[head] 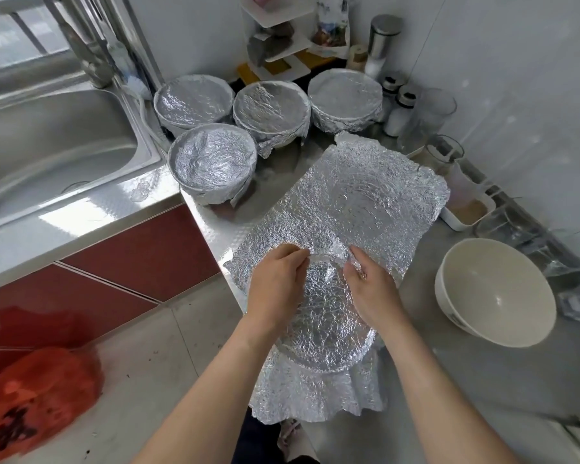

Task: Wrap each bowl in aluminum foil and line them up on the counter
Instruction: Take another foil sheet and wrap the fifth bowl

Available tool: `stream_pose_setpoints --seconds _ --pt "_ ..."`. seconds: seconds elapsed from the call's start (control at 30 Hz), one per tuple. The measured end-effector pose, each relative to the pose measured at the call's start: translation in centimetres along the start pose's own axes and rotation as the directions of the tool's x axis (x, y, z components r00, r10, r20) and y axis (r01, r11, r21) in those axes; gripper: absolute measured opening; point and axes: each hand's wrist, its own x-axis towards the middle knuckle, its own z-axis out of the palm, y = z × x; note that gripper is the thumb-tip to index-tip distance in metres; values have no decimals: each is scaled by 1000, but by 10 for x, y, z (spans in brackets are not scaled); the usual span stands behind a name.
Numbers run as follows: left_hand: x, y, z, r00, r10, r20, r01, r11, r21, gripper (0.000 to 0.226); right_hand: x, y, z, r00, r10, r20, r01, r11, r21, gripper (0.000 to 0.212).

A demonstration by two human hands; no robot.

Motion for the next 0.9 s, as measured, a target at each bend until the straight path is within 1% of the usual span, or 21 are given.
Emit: stream_pose_setpoints --seconds 0.13,0.23,0.3,0.4,0.47,0.53,0.57,0.63,0.7,0.77,0.9 --pt "1 0 0 1000 -3 4 3 999 -42 16 3 4 0 999 -51 13 51 998 -43 46" --pt "1 -2 1 1000 5 19 -4 999 -44 17 5 7 2 994 -112 4 111 989 -94 44" --pt "1 -2 1 1000 10 21 -9 999 -43 17 6 9 3 991 -130 -9 129 989 -66 43" --pt "2 -3 2 1000 16 20 -16 999 -41 17 4 10 3 992 -128 -14 128 992 23 42" --pt "2 -3 2 1000 21 22 -20 999 -48 18 6 8 0 992 -126 6 126 992 19 42" --pt "2 -2 2 1000 22 7 -21 999 -50 19 11 4 -5 990 -132 46 134 991 -31 43" --pt "1 -3 2 1000 3 -5 -3 999 -43 20 14 0 -7 989 -131 67 135 989 -61 43" --pt "0 -3 3 997 -79 -23 79 997 -26 23 19 -5 -8 987 -131 97 141 985 -105 41" --pt "-2 -5 4 989 -142 -31 141 989 -52 21 22 -7 -5 985 -141 100 151 984 -98 38" --pt "-3 -6 4 986 -165 -26 162 981 -106 16 24 -6 -1 983 -164 89 171 981 -90 32" --pt "-1 -7 4 980 -196 13 196 971 -137 18 26 -1 2 982 -178 60 184 976 -118 21"
